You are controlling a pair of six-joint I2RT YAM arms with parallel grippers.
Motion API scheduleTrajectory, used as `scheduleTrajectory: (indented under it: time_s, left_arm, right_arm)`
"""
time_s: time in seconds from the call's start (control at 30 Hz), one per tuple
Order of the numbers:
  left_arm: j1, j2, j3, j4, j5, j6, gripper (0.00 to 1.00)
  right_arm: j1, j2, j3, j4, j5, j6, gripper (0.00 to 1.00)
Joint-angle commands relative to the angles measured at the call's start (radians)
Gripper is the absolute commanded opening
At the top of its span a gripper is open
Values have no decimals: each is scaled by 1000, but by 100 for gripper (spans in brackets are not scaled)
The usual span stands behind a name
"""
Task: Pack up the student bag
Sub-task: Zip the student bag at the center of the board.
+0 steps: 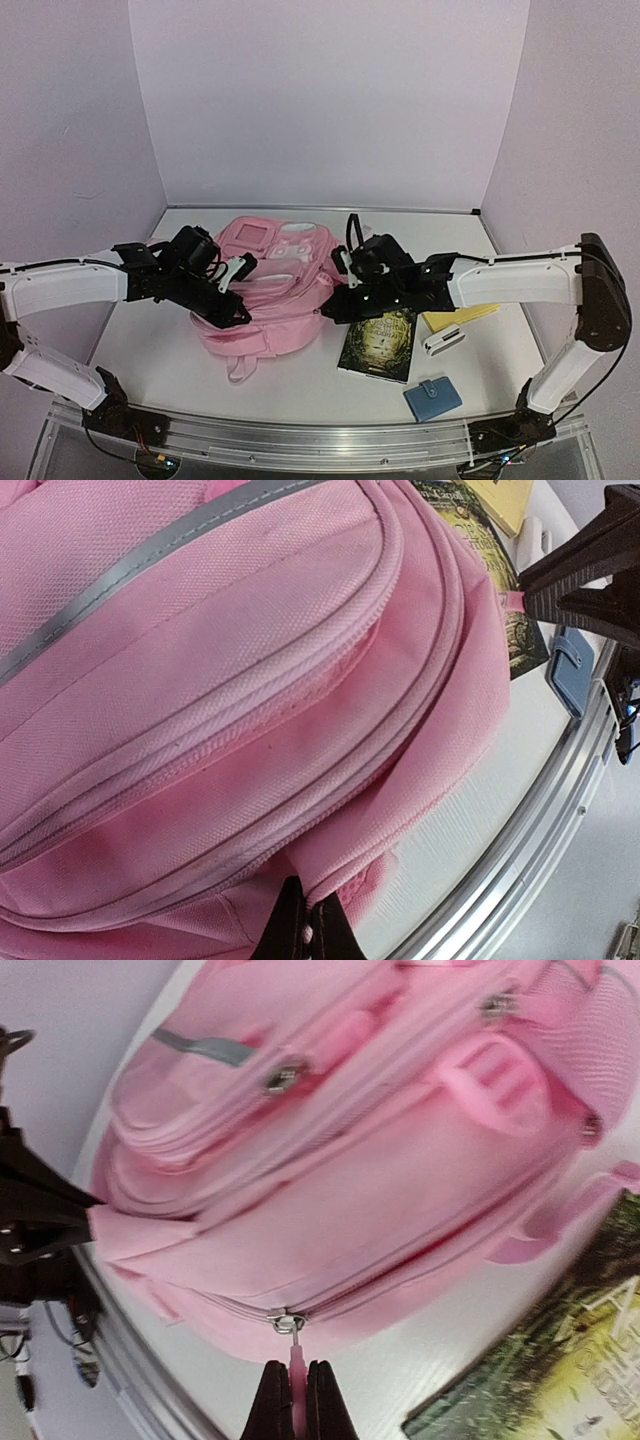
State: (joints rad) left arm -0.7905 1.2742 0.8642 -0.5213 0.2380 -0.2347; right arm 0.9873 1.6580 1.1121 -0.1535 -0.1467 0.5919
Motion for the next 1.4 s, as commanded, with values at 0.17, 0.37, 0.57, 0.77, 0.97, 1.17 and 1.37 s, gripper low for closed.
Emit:
scheduleTrajectory:
  time_s: [0.17,0.37,0.57,0.77,0.97,1.17,1.37]
  left_arm:
    - [22,-120,35,-49,-46,18,0]
    - [22,-133,24,-68,-27,18,0]
    - [22,-138,4,-47,8,0,0]
    - [22,-113,-2,-24,46,-44,1]
    - [24,-113,30,40,57,-184,49]
    - [115,-99,82,9,0,-306,68]
    - [264,-105,17,12,-35,-420,72]
  right_arm:
    - [-28,62,92,-168,322,16,0]
    - [-142,128,113,-101,290,-33,0]
    - [-253,198,118,18,227,-69,0]
    - [-287,215,135,89,108,-137,0]
    - [-288,111,101,88,-23,-206,36]
    - [-287,88,96,100,-118,-193,60]
    - [-287,198,180,123,-179,-190,54]
